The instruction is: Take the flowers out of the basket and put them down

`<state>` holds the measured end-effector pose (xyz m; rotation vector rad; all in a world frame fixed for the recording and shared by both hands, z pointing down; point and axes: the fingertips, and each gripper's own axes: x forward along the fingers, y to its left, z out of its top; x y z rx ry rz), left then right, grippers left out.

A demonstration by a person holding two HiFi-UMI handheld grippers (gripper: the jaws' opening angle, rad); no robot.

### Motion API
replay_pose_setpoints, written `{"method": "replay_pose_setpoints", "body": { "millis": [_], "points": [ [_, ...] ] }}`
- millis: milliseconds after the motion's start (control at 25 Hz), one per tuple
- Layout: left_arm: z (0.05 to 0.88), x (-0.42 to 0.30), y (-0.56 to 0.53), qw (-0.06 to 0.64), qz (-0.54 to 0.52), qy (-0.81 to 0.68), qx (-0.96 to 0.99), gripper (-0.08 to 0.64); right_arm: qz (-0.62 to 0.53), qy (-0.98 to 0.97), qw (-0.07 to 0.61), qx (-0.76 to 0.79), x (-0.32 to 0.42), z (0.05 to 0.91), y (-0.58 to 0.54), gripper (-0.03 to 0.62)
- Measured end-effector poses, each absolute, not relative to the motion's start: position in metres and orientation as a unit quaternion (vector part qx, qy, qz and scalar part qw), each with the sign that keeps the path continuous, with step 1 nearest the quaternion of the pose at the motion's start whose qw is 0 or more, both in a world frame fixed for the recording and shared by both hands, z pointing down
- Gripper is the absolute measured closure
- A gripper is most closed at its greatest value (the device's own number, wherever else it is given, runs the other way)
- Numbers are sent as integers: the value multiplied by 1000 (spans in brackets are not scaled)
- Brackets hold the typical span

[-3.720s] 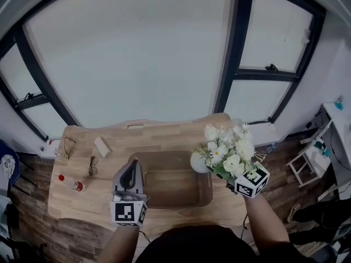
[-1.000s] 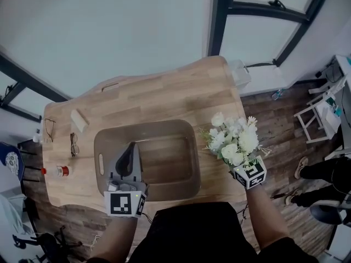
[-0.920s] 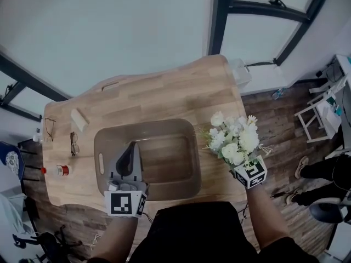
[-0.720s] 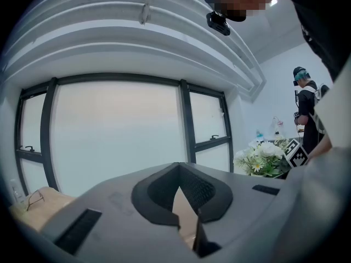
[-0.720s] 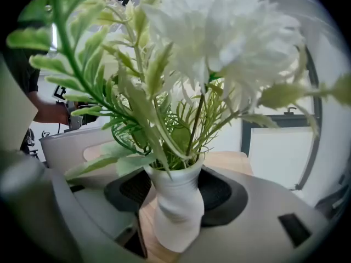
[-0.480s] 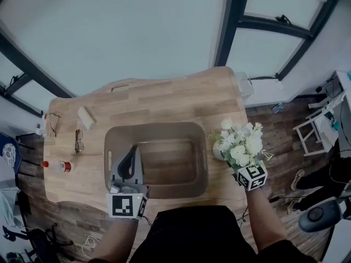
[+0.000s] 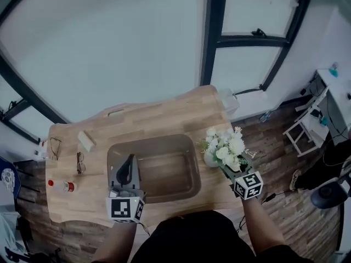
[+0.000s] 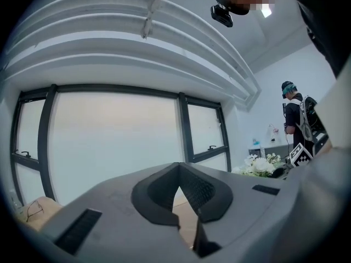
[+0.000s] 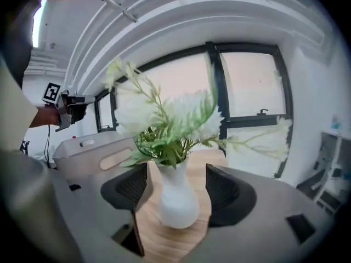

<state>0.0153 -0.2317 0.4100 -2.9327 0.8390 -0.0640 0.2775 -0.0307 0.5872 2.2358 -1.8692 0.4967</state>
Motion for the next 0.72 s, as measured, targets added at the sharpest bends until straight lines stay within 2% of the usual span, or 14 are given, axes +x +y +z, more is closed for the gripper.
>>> {"method": "replay_pose_setpoints", "body": {
  "millis": [720],
  "points": [
    [373,28,-197,61,27,239,-969,555,23,-620,25,783,259,443,23,261]
  ]
}}
